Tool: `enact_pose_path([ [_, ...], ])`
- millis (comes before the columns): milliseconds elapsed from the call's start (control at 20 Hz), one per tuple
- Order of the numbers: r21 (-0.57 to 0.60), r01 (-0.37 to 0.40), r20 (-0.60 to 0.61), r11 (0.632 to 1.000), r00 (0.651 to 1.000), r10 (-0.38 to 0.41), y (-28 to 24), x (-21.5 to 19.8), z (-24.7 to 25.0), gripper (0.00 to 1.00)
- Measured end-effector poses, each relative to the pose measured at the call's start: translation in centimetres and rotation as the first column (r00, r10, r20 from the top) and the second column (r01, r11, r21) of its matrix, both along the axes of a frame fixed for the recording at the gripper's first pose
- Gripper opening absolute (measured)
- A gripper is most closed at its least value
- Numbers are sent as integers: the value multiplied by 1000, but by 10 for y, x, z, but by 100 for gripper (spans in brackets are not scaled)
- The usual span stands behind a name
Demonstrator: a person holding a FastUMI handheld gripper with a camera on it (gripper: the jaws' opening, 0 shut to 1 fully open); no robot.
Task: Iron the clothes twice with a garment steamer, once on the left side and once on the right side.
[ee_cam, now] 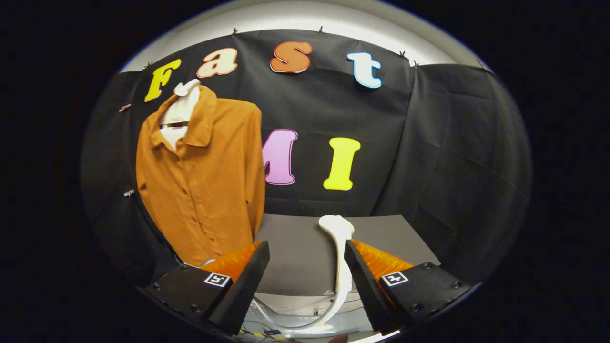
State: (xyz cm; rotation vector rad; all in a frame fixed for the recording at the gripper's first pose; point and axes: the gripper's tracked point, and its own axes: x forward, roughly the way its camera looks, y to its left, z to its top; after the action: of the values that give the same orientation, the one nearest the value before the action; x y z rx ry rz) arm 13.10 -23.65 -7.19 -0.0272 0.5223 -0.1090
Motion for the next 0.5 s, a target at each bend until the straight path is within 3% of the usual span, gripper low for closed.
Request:
enact_pose_path([
  [150,42,-2,-128,999,992,7,-27,22,-42,99],
  [500,110,30,-360,993,933,12,-79,55,-147,99],
])
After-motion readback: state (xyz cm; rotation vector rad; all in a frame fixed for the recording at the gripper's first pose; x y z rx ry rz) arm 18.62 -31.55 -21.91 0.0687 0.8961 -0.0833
